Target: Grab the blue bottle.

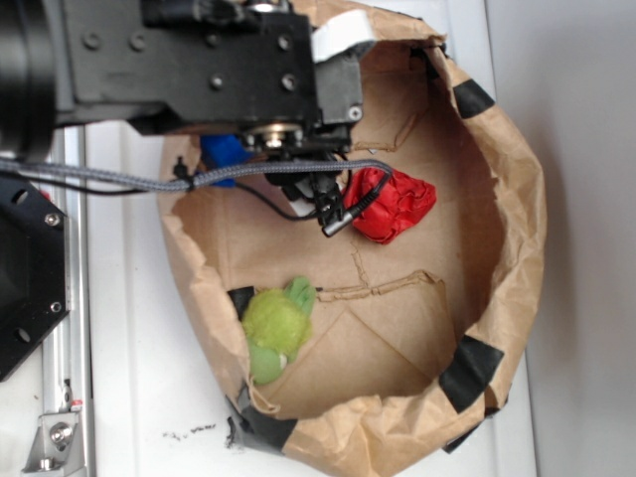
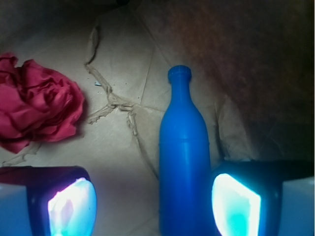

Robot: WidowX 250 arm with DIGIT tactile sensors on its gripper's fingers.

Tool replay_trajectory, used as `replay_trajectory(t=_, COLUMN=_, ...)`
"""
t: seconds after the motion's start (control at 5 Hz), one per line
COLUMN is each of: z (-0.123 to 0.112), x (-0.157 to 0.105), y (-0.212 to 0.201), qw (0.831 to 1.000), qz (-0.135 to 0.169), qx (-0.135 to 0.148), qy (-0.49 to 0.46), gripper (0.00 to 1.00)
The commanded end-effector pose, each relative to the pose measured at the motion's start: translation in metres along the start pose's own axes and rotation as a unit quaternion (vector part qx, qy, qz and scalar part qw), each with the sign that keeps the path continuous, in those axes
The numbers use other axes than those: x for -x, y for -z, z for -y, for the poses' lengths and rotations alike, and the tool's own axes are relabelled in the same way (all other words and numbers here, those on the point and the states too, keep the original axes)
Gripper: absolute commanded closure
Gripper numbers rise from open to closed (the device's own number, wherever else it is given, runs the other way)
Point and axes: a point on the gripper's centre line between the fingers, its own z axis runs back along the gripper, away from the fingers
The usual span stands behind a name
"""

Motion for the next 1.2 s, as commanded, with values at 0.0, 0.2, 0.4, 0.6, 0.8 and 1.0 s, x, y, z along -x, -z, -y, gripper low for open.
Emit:
replay_trajectory(t=0.0, z=-0.004, x=-0.009, y=0.021, qw=1.000, qz=0.007, qx=0.020, qy=0.006, gripper=0.00)
replay_trajectory(t=0.2, z=0.005, x=-0.007, y=0.039, qw=0.999, qz=0.009, qx=0.033, qy=0.014, gripper=0.00)
replay_trajectory(t=0.4, z=0.009, x=-0.007, y=0.048, qw=0.999, qz=0.000, qx=0.042, qy=0.018, gripper=0.00)
replay_trajectory(t=0.6, z=0.008, x=-0.007, y=0.053, qw=0.999, qz=-0.005, qx=0.047, qy=0.021, gripper=0.00)
replay_trajectory(t=0.8, z=0.006, x=-0.006, y=0.053, qw=0.999, qz=-0.008, qx=0.049, qy=0.020, gripper=0.00)
replay_trajectory(t=1.0, z=0.004, x=-0.006, y=0.051, qw=0.999, qz=-0.012, qx=0.042, qy=0.009, gripper=0.00)
